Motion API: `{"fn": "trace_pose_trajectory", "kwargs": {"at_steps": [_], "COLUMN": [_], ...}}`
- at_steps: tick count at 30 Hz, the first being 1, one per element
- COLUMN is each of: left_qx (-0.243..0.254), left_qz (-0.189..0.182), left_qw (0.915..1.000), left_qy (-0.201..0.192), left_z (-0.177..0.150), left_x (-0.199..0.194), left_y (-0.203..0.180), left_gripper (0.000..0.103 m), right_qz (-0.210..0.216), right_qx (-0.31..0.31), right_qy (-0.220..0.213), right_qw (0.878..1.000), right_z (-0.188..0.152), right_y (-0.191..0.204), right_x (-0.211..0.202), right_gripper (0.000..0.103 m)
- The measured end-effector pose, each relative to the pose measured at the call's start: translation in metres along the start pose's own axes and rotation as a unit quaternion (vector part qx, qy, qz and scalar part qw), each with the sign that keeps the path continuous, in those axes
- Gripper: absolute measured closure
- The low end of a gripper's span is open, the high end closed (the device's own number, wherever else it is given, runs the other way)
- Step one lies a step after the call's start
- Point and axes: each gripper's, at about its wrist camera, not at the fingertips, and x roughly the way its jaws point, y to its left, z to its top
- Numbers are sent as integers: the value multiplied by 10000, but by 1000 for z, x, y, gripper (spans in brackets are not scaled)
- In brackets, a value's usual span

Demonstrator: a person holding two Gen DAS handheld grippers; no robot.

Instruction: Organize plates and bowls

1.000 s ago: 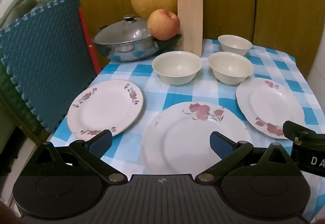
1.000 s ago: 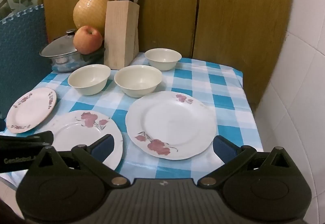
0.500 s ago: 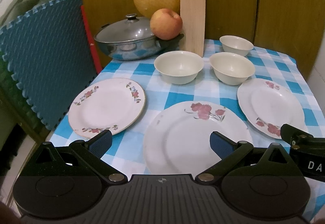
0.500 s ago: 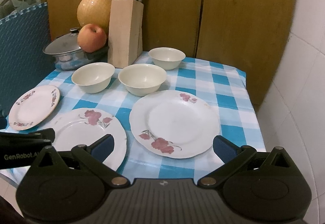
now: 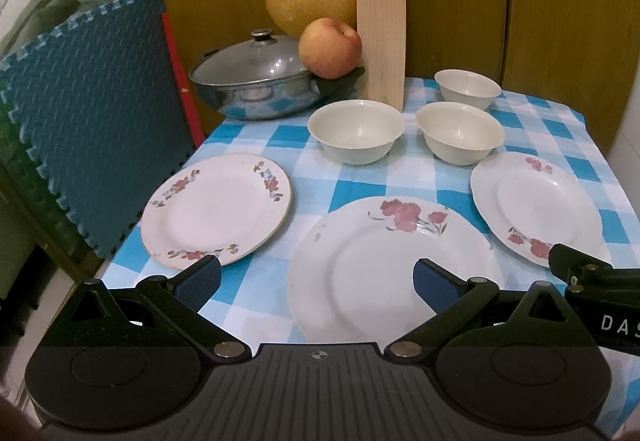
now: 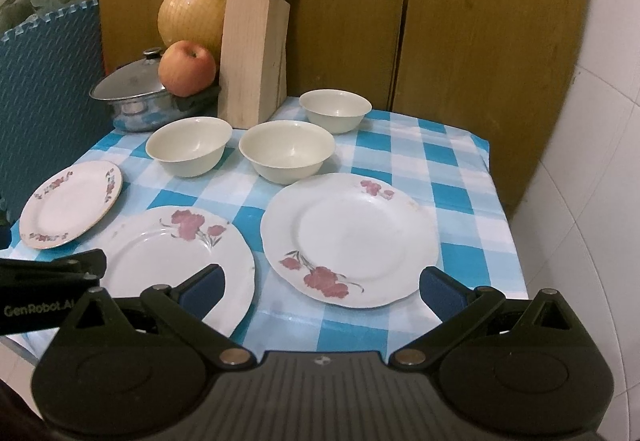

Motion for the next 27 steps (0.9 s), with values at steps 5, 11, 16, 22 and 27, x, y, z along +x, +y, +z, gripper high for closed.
{"fn": "trace_pose_trajectory", "kwargs": {"at_steps": [5, 11, 16, 22, 27], "left_qx": [74, 144, 183, 173, 54], "left_qz": [6, 15, 2, -66, -203], "left_qw": [10000, 9999, 9998, 9998, 9997], "left_qy": [28, 58, 68, 90, 152], "left_z": [-4, -7, -8, -8, -8], "left_x": [-1, -1, -2, -2, 0], "left_y": [0, -1, -2, -1, 4], "left_gripper": [0, 0, 0, 0, 0], "right_qz": [-5, -31, -35, -14, 66], "right_qx": [-96, -169, -153, -165, -110], "right_qy": [18, 62, 101, 130, 203], "right_qw": [10000, 9998, 9998, 9998, 9997], "right_z": [-3, -5, -7, -8, -9], "right_y": [3, 4, 3, 3, -1], "right_x": [0, -1, 0, 1, 3], "right_gripper": [4, 4, 4, 4, 4]}}
